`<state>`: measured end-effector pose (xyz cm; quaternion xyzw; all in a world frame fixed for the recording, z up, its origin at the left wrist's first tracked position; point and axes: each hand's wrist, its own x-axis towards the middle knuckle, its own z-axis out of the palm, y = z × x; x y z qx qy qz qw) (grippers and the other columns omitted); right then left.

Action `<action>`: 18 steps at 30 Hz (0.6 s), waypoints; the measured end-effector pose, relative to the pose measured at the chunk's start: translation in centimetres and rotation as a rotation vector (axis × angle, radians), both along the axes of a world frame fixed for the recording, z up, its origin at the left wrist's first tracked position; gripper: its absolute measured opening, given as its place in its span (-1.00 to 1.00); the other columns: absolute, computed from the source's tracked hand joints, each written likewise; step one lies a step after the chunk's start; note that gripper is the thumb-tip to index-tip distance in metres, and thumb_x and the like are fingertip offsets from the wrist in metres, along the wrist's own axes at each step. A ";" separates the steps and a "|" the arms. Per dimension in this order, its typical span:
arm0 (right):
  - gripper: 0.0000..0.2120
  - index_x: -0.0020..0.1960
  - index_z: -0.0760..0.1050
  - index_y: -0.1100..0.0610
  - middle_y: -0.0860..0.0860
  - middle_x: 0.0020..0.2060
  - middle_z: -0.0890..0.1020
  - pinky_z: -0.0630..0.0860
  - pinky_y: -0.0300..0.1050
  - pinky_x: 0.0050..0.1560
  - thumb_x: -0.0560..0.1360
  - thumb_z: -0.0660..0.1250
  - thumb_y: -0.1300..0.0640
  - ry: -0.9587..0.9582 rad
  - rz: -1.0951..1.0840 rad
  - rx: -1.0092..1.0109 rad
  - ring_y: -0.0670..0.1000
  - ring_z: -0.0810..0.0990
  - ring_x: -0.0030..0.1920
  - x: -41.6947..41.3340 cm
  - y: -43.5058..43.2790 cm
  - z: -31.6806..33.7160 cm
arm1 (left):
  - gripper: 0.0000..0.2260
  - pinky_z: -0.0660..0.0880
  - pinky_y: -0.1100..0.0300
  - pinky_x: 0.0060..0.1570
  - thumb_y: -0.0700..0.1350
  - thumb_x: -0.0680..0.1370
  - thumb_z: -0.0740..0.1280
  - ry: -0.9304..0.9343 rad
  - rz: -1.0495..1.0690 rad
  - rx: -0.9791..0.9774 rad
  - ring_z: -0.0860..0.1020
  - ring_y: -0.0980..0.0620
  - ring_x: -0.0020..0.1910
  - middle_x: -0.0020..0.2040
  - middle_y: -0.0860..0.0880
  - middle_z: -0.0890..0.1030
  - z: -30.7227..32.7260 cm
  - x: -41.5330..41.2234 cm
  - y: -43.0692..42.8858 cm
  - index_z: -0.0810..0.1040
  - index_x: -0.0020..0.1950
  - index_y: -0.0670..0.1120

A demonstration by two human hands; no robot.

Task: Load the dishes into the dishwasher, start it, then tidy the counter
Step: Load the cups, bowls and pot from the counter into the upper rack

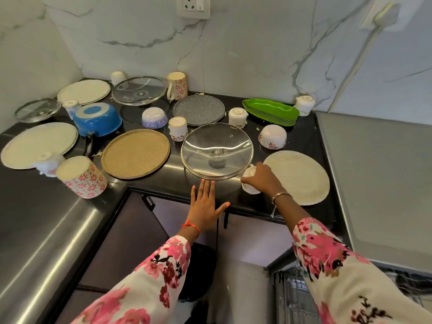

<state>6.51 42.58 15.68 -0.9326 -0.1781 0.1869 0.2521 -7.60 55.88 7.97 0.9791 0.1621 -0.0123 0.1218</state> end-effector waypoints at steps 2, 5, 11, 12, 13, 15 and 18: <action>-0.33 0.33 0.27 0.25 0.22 0.27 0.38 0.43 0.04 0.20 0.38 0.44 -0.04 -0.001 -0.013 0.008 0.21 0.41 0.25 -0.2 -0.1 -0.1 | -0.06 -0.37 -0.02 0.41 0.43 0.32 -0.36 0.017 0.004 0.012 -0.23 -0.05 0.52 0.55 -0.12 -0.14 0.2 0.0 -0.1 -0.16 0.53 -0.16; -0.31 0.36 0.25 0.22 0.21 0.27 0.36 0.44 0.04 0.20 0.38 0.43 -0.06 -0.004 -0.014 0.012 0.22 0.40 0.25 -1.0 -0.6 -0.1 | -0.20 -0.35 -0.04 0.41 0.38 0.51 -0.14 0.057 0.003 0.022 -0.24 -0.05 0.52 0.55 -0.13 -0.16 0.6 -0.1 -0.3 -0.17 0.53 -0.17; -0.32 0.38 0.26 0.15 0.20 0.25 0.36 0.43 0.02 0.16 0.39 0.40 -0.11 -0.022 0.014 0.045 0.23 0.41 0.23 -3.4 -2.0 -0.8 | -0.31 -0.29 -0.06 0.44 0.22 0.59 -0.04 0.082 0.056 0.014 -0.24 -0.05 0.52 0.54 -0.13 -0.19 0.8 -0.5 -1.6 -0.20 0.52 -0.18; -0.33 0.37 0.27 0.15 0.20 0.25 0.37 0.43 0.03 0.17 0.39 0.40 -0.10 -0.034 0.024 0.050 0.23 0.41 0.23 -4.1 -2.4 -1.0 | -0.31 -0.27 -0.06 0.44 0.21 0.60 -0.03 0.078 0.061 0.013 -0.24 -0.06 0.52 0.54 -0.14 -0.20 0.7 -0.9 -2.0 -0.20 0.52 -0.18; -0.33 0.37 0.27 0.15 0.20 0.25 0.37 0.43 0.03 0.19 0.38 0.41 -0.09 -0.050 0.034 0.058 0.23 0.41 0.23 -4.8 -2.8 -0.9 | -0.31 -0.24 -0.05 0.45 0.21 0.60 -0.01 0.070 0.061 0.007 -0.23 -0.06 0.52 0.54 -0.14 -0.20 0.6 -1.5 -2.5 -0.19 0.52 -0.19; -0.33 0.37 0.29 0.17 0.19 0.26 0.38 0.40 0.03 0.22 0.37 0.44 -0.05 -0.075 0.037 0.084 0.21 0.41 0.26 -6.8 -4.0 -0.9 | -0.32 -0.21 -0.03 0.46 0.19 0.60 0.01 0.066 0.058 -0.023 -0.20 -0.07 0.52 0.54 -0.15 -0.19 1.0 -3.1 -3.6 -0.16 0.53 -0.20; -0.34 0.34 0.30 0.18 0.19 0.26 0.39 0.42 0.03 0.21 0.35 0.46 -0.01 -0.087 0.061 0.102 0.21 0.40 0.27 -10.2 -6.1 -1.0 | -0.33 -0.24 0.00 0.46 0.19 0.61 0.00 0.081 0.033 -0.023 -0.20 -0.05 0.52 0.54 -0.13 -0.18 1.2 -6.3 -5.8 -0.15 0.53 -0.19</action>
